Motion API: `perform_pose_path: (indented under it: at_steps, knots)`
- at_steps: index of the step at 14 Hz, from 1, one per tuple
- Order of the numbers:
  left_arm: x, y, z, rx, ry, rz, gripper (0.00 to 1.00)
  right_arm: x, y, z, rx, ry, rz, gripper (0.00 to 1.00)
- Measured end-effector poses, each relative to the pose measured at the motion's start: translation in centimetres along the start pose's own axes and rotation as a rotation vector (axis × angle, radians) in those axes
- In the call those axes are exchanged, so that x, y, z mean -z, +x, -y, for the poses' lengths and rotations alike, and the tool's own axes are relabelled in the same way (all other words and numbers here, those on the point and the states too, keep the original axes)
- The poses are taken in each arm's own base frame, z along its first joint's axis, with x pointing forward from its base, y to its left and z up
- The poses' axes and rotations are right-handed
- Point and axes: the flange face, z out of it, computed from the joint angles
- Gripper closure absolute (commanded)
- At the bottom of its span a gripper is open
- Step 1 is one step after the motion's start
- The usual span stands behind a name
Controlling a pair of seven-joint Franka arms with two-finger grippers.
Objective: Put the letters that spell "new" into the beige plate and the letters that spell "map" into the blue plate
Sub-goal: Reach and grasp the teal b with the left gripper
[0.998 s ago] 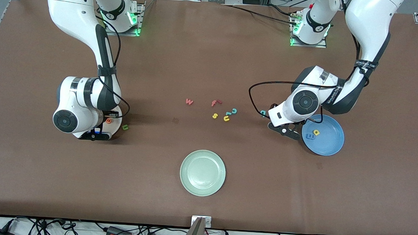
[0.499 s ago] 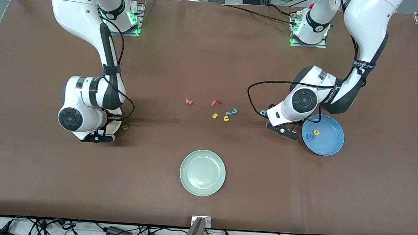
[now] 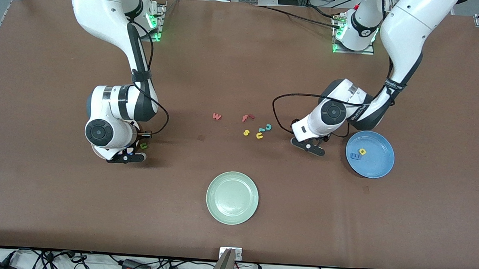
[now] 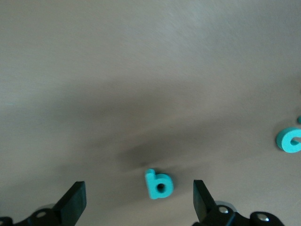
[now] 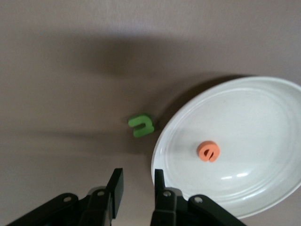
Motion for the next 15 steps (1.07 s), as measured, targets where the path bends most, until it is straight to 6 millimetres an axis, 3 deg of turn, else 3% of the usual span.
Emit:
perform_pose_path:
  at_steps: [1,2,7,8,12,15]
  knots:
    - [-0.4,-0.2,-0.6,-0.013,0.003,0.005,0.28,0.2,0.4,-0.4,0.004,-0.001,-0.036,0.0]
    - [-0.7,-0.3,-0.8,-0.02,0.01,0.007,0.34,0.3,0.8,-0.7,0.009,-0.004,-0.064,0.0]
    - [-2.1,-1.1,-1.0,-0.013,0.011,0.023,0.39,-2.1,2.1,0.7,0.096,-0.011,-0.119,0.0]
    - [-2.3,-1.0,-1.0,-0.012,0.006,0.019,0.44,-2.6,2.2,1.3,0.152,-0.014,-0.118,0.0]
    - [-2.6,-0.9,-0.8,-0.009,0.002,0.011,0.8,-3.4,2.2,2.7,0.366,-0.017,-0.112,0.0]
    - [-2.5,-0.9,-0.6,-0.008,0.008,0.013,0.86,-3.6,2.3,2.8,0.449,-0.024,-0.117,0.0]
